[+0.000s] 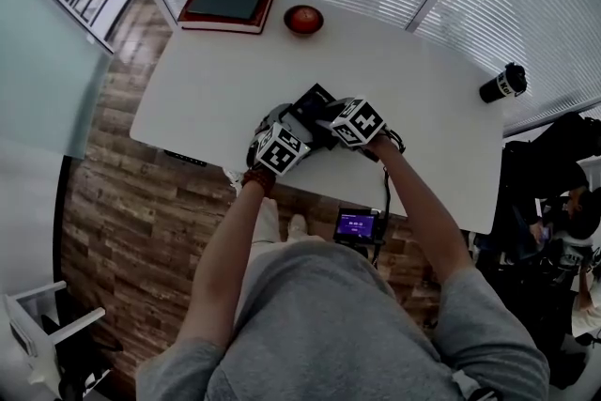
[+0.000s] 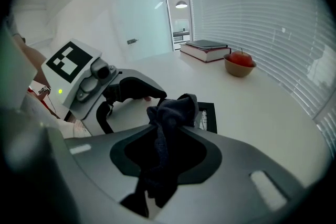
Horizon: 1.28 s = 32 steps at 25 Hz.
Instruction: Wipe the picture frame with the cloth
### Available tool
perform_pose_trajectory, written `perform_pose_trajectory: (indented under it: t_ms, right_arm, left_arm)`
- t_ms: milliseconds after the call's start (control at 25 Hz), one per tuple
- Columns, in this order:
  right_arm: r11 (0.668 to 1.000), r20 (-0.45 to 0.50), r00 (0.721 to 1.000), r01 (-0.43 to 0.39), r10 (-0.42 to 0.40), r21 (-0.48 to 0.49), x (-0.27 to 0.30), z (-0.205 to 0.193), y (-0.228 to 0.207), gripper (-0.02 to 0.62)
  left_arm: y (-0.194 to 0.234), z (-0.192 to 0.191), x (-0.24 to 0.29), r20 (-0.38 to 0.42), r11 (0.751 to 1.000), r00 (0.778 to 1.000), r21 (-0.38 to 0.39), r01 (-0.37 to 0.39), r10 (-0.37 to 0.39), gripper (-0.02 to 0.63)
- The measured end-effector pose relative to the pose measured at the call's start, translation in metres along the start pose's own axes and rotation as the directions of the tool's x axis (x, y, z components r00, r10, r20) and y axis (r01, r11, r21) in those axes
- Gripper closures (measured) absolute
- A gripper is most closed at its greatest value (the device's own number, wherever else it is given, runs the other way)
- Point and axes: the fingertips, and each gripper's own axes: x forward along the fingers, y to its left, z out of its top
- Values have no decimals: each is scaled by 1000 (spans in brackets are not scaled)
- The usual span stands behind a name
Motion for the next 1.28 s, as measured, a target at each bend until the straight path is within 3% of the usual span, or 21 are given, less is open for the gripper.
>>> perform_pose_trajectory:
  t_ms: [320, 400, 480, 560, 720, 880, 960, 1120, 1280]
  right_arm:
    - [992, 63, 998, -13, 6, 124, -20, -20, -6, 476]
    - [987, 126, 992, -15, -5, 161, -31, -18, -8, 476]
    - [981, 239, 970, -14, -33, 194, -49, -10, -12, 474]
    - [976, 376, 924, -9, -76, 219, -75, 1, -14, 472]
    - [981, 586, 794, 72, -165, 178, -125, 18, -9, 471]
    - [974, 716, 660, 160, -228, 162, -161, 18, 8, 471]
    - [961, 747, 606, 212, -273, 179, -171, 12, 14, 469]
    - [925, 745, 554, 291, -370, 243, -178, -11, 12, 471]
    - [909, 722, 555, 305, -413, 285, -173, -30, 7, 472]
  left_arm:
    - [-2, -6, 3, -38, 1000, 999, 28, 9, -8, 81]
    - [-1, -6, 0, -25, 999, 1000, 29, 16, -15, 81]
    - [1, 2, -11, 41, 1000, 999, 9, 23, -23, 84]
    - [5, 11, -21, 134, 999, 991, -19, 28, -26, 97]
    - [16, 22, -40, 295, 995, 955, -96, 28, 2, 132]
    - [18, 25, -46, 325, 994, 945, -108, 5, 30, 161]
    - [19, 27, -52, 361, 994, 931, -109, -15, 54, 184]
    - [19, 31, -65, 430, 992, 897, -113, -59, 103, 250]
    - [14, 32, -66, 441, 993, 893, -101, -53, 93, 281]
